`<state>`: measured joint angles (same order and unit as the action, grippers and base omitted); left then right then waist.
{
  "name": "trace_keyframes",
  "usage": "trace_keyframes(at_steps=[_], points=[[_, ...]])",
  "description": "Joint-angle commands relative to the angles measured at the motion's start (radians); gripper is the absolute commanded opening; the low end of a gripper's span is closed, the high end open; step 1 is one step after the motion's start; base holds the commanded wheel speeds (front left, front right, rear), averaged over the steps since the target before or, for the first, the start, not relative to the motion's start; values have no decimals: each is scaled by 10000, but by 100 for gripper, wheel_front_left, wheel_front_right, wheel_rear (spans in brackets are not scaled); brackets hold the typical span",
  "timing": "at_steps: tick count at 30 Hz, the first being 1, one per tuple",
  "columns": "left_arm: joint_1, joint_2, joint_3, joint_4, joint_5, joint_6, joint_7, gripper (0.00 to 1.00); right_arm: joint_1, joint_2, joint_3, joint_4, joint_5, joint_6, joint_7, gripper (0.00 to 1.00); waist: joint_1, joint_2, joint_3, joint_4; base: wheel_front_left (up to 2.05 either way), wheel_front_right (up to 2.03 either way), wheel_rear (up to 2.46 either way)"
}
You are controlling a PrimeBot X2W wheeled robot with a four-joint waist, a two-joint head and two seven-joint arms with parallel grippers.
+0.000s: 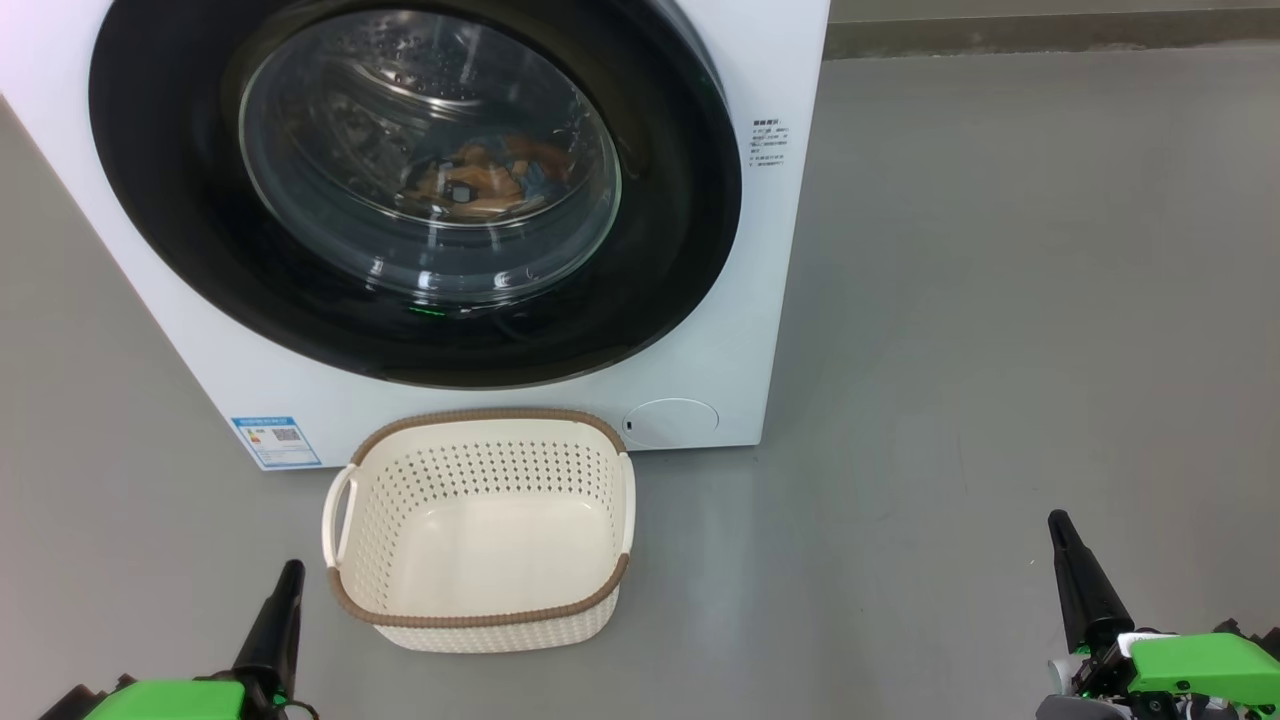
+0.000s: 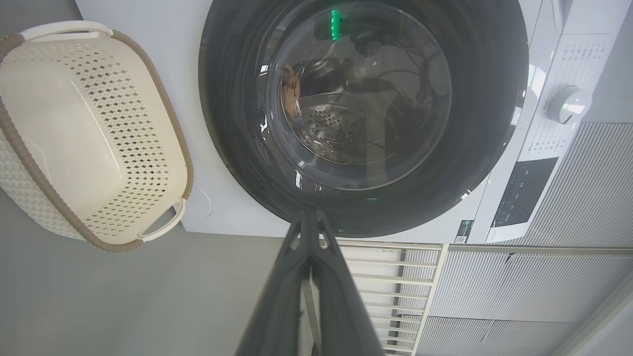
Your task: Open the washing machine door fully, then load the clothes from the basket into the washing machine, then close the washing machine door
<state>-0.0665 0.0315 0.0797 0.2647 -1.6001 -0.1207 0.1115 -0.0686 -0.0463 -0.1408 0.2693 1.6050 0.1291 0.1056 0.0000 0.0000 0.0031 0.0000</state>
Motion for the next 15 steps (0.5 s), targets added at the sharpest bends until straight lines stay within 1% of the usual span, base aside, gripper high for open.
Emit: trace_keyframes(at_steps=[1, 15], points=[[-416, 187, 352, -195, -76, -100, 26, 0, -393, -39, 272, -246, 37, 16, 76, 0, 0, 0, 0, 0, 0, 0, 0], [-416, 187, 353, -196, -76, -100, 26, 0, -393, -39, 272, -246, 37, 16, 76, 0, 0, 0, 0, 0, 0, 0, 0]])
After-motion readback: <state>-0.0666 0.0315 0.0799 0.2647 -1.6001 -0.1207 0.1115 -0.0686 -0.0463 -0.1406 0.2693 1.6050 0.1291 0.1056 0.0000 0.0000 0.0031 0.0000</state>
